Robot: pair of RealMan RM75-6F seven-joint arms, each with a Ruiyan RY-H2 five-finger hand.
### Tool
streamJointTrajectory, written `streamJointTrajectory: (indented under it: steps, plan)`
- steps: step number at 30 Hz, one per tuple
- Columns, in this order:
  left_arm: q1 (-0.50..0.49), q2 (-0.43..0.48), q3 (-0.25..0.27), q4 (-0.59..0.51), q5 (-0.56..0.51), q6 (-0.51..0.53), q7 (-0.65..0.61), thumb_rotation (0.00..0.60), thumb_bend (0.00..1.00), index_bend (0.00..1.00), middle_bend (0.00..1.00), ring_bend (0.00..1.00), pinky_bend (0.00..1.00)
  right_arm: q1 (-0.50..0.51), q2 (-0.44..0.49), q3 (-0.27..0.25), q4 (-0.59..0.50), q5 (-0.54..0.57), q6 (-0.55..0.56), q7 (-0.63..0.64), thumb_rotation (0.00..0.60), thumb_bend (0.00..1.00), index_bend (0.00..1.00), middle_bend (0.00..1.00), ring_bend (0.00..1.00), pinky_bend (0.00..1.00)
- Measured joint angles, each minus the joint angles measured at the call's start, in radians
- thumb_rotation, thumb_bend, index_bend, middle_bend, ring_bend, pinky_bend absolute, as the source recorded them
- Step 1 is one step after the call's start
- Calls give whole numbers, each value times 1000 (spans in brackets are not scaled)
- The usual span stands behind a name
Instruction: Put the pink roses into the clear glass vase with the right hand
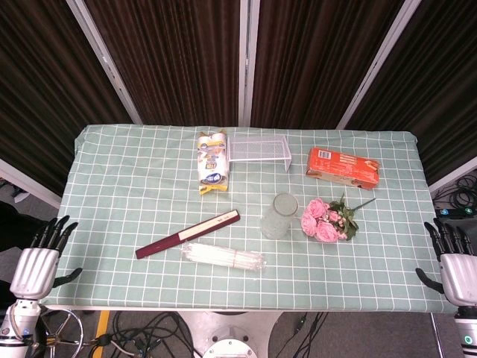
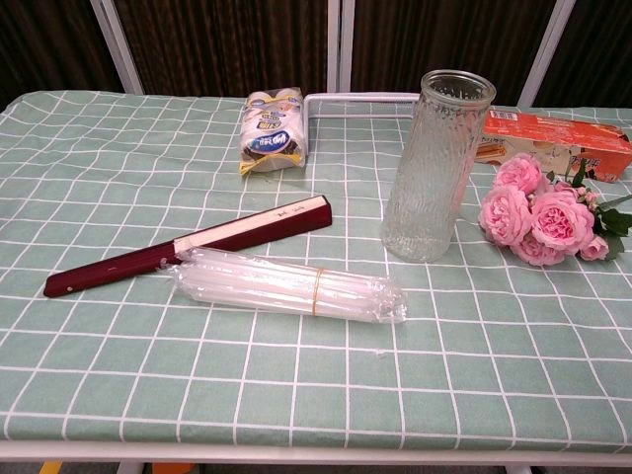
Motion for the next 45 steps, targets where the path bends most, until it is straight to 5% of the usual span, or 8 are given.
streamJointTrajectory:
  steps: [25, 45]
  plan:
    - [3, -16, -7, -10, 10, 27, 7, 600, 0, 113, 25, 5, 146, 26, 14, 10, -6, 5, -35, 0, 600, 114, 0, 0, 0, 0]
    - [0, -6, -8, -28, 14, 30, 11, 600, 0, 113, 25, 5, 146, 159, -25, 33, -40, 62, -242, -172, 600, 93, 0, 0, 0, 0]
